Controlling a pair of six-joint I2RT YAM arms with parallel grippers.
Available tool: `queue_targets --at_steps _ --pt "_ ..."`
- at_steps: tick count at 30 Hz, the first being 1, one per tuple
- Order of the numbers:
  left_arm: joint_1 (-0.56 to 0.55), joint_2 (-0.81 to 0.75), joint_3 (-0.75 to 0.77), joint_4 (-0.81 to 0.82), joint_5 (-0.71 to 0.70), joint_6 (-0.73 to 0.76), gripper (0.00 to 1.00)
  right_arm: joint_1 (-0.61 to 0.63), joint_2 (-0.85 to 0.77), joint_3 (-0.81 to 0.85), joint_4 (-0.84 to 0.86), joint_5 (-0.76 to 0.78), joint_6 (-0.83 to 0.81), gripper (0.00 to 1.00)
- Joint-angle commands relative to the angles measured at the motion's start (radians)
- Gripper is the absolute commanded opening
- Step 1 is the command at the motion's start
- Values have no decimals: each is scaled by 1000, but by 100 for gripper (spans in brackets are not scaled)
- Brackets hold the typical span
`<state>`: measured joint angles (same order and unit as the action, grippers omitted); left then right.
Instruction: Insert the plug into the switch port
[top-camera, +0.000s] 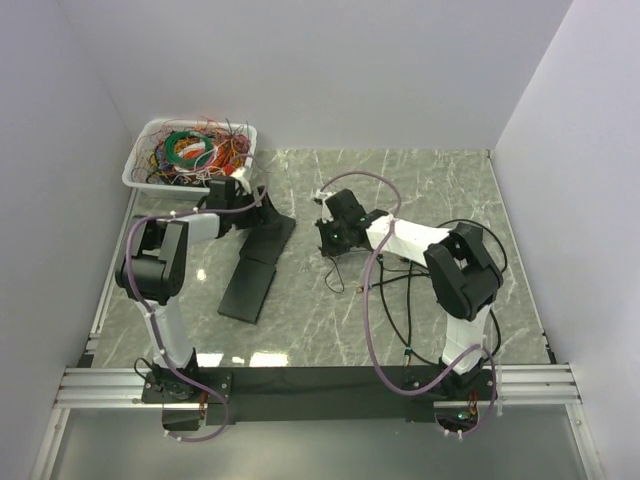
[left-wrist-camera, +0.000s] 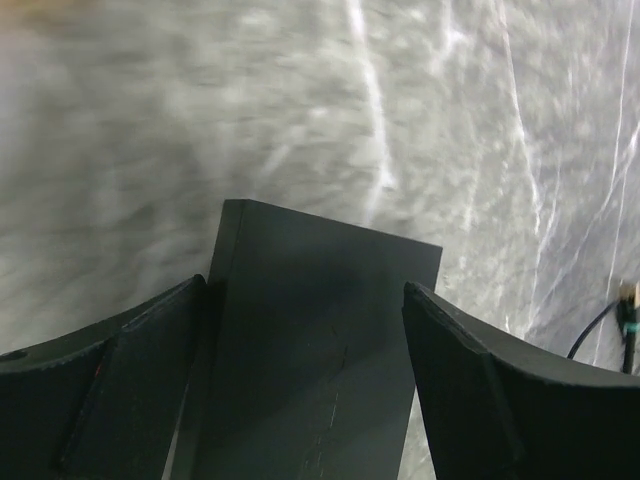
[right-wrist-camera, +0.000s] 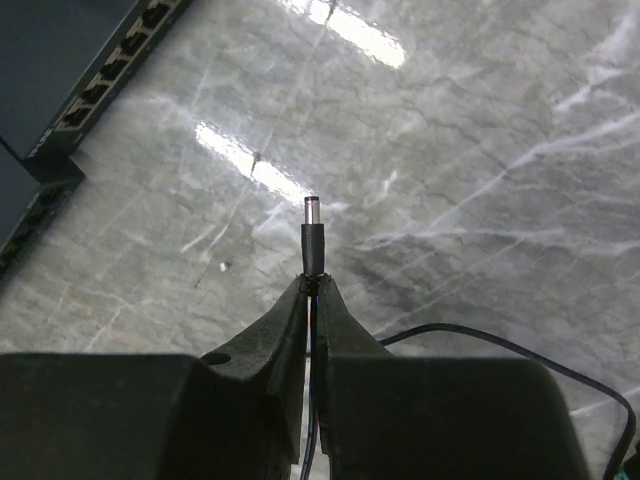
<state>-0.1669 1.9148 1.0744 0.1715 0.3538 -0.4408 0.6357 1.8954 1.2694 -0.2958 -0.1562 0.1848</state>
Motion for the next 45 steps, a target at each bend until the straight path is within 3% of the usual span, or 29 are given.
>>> queue_targets --at_steps 1,8,15,29,37,45 --pt "-74 32 82 -26 24 105 85 -8 -100 -85 121 14 47 0" --pt "-102 67 145 -46 117 166 82 -8 -154 -183 208 12 91 0" --pt "-97 72 186 -125 34 185 82 -7 -102 -189 279 -42 137 0" --pt "-46 35 87 34 114 122 82 -8 80 -35 257 29 120 0" --pt "-42 82 53 117 198 30 80 -30 88 -41 277 99 113 0" --pt "-42 76 64 83 163 28 78 -37 126 -19 294 81 111 0"
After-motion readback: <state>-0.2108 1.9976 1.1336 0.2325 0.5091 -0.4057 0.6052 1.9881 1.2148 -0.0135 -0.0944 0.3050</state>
